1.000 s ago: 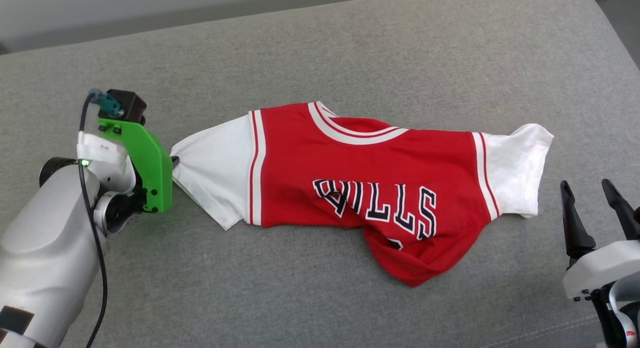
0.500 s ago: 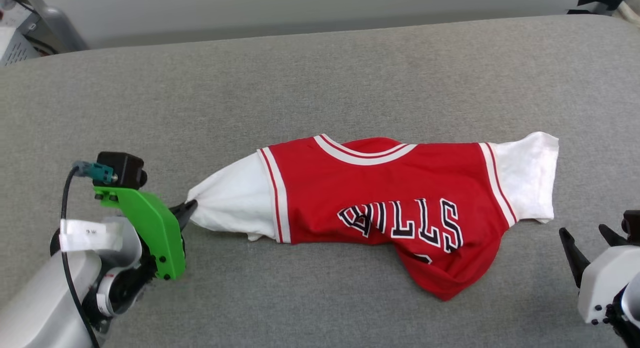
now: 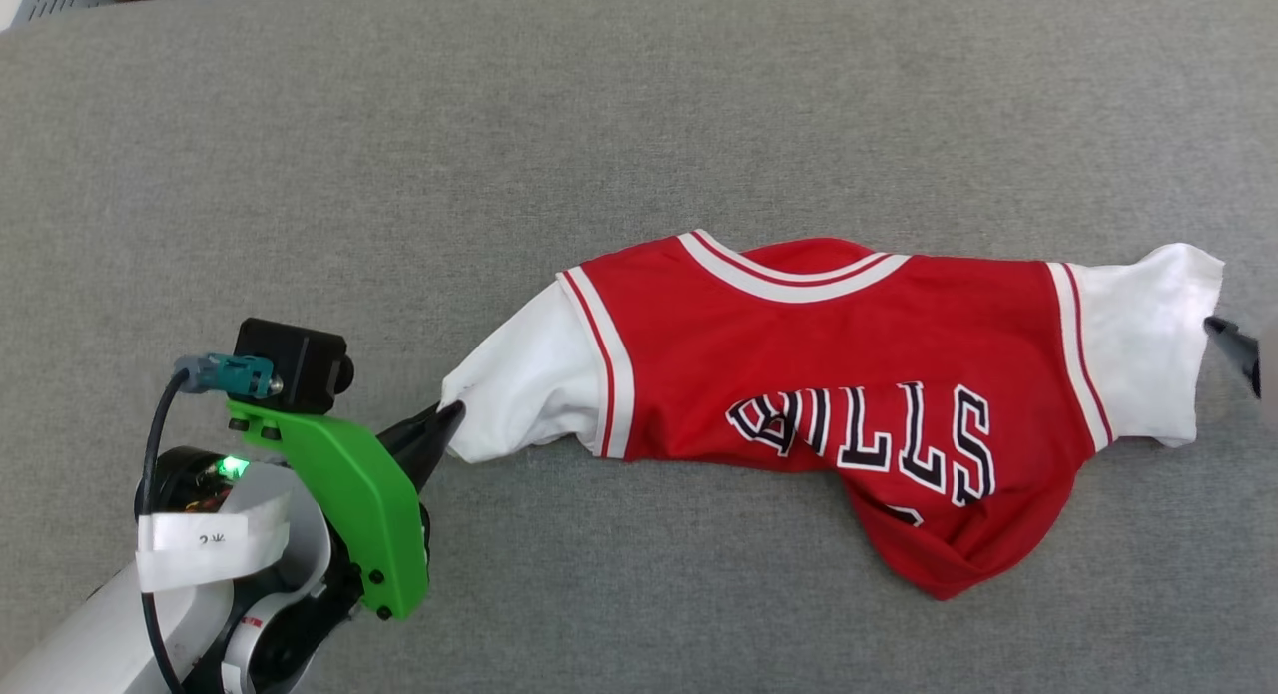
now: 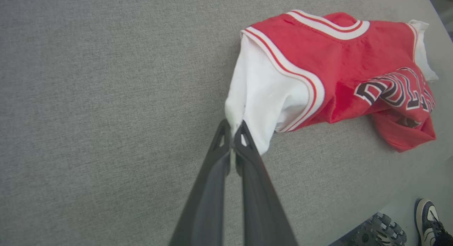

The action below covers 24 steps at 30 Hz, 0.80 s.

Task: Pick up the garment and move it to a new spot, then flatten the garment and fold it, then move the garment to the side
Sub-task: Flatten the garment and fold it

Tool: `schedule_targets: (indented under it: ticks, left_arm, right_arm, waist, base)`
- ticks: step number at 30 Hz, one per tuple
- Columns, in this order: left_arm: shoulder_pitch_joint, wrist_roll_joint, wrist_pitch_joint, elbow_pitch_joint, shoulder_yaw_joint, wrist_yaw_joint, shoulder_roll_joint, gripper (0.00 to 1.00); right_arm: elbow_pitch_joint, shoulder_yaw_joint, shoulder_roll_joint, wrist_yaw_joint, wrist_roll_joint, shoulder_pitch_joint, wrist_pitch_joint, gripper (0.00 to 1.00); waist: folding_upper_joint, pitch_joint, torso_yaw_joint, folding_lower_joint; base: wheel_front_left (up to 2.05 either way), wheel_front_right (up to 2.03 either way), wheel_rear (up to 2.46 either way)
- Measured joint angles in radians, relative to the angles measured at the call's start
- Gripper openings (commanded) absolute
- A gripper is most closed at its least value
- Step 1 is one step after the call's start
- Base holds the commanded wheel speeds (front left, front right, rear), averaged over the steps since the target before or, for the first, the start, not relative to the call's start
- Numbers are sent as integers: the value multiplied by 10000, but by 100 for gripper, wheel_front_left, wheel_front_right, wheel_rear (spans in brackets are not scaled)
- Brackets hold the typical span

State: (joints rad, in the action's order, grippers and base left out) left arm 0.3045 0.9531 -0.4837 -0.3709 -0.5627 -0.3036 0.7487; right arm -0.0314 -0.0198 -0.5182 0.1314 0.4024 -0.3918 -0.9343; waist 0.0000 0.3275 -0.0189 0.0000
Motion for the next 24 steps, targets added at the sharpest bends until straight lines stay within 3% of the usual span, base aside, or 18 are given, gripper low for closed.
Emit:
schedule_targets:
  ticks: [7, 13, 21, 22, 23, 24]
  left_arm:
    - [132, -397, -13, -518, -109, -61, 15, 0]
    - [263, -449, -19, -635, -211, -35, -52, 0]
    - [358, -468, 10, -324, -238, 104, -148, 0]
    - [359, -468, 23, -224, -242, 105, -146, 0]
    - [359, -468, 33, -148, -238, 153, -146, 0]
    - [360, -468, 36, -90, -238, 182, -148, 0]
  right_arm:
    - [-1555, 326, -395, 0, 192, -1315, -203, 100]
    - [-2811, 454, -506, 0, 221, -1990, 395, 100]
    - [-3436, 1323, -819, -25, 915, -2170, 780, 100]
    - [-3486, 1501, -884, -44, 1034, -2163, 779, 21]
    - [-3507, 1668, -957, -59, 1147, -2148, 779, 0]
    - [-3526, 1797, -1011, -59, 1227, -2140, 782, 0]
  waist:
    - [0, 631, 380, 0]
    - [0, 1059, 669, 0]
    - [0, 1283, 890, 0]
    - [0, 1274, 896, 0]
    - [0, 1263, 899, 0]
    - [0, 1251, 899, 0]
  base:
    - [0, 0, 0]
    - [0, 0, 0]
    - [0, 0, 0]
    - [0, 0, 0]
    - [0, 0, 0]
    - [0, 0, 0]
